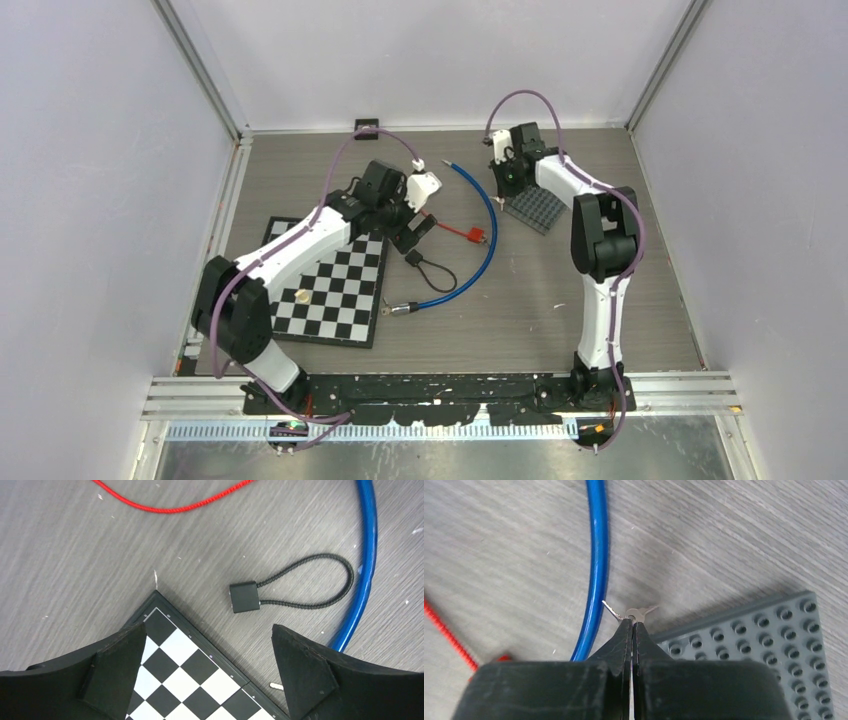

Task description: Unlock with the key

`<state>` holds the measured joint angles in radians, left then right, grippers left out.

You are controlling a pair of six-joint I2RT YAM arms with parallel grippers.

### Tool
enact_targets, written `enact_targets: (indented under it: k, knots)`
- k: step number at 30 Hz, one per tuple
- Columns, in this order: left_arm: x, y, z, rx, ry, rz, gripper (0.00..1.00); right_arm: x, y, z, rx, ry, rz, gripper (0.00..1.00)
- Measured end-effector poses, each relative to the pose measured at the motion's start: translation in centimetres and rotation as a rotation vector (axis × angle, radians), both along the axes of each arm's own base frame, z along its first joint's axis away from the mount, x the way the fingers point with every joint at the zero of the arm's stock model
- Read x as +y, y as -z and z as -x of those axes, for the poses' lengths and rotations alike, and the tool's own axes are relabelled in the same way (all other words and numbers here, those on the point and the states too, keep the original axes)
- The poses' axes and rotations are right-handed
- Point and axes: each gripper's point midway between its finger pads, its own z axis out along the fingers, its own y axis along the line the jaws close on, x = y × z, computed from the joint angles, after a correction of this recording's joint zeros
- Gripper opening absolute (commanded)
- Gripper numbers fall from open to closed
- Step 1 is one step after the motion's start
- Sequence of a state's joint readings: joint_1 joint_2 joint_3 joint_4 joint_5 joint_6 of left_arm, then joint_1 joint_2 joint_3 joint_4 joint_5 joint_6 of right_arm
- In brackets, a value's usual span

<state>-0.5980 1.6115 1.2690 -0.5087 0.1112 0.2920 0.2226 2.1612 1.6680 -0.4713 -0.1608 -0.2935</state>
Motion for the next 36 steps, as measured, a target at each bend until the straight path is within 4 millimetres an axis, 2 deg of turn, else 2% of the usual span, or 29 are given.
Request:
enact_targets:
  k: [3, 5, 8, 11, 14, 19, 24, 30, 33, 36]
  knots:
    - [0.2, -2.0, -0.6, -0.045, -0.034, 0.049, 1.0, -0.1, -2.2, 1.0, -0.009, -0.008, -0.04, 0.0]
    - [0.3, -3.2, -1.0, -0.066, -0.046, 0.09, 1.0, 0.1, -5.0, 1.9, -0.038, -0.023, -0.088, 0.01]
    - [-0.1, -4.5, -1.0, -0.068, -0.033, 0.148, 1.0, 0.7, -10.2, 3.8, -0.112, -0.063, -0.172, 0.0]
    - [-1.4, -5.3, -0.2, -0.043, 0.027, 0.222, 0.98, 1.9, -15.2, 6.8, -0.181, -0.129, -0.274, 0.0]
    - [-3.1, -6.3, 0.9, -0.011, 0.092, 0.311, 0.93, 3.4, -18.1, 10.2, -0.206, -0.197, -0.38, 0.01]
    - [-5.9, -9.1, 2.9, 0.025, 0.213, 0.472, 0.82, 5.6, -19.0, 16.3, -0.13, -0.284, -0.565, 0.01]
    - [-7.7, -11.0, 5.4, 0.066, 0.332, 0.563, 0.72, 7.6, -19.5, 19.9, -0.068, -0.348, -0.686, 0.01]
    - [-10.1, -12.5, 8.0, 0.139, 0.396, 0.633, 0.57, 8.7, -20.4, 21.9, -0.062, -0.38, -0.748, 0.0]
    - [-11.1, -12.9, 8.3, 0.177, 0.368, 0.674, 0.54, 8.8, -20.5, 21.9, -0.064, -0.379, -0.761, 0.01]
    - [-11.7, -12.4, 7.9, 0.229, 0.32, 0.692, 0.48, 8.9, -20.5, 21.8, -0.063, -0.374, -0.768, 0.01]
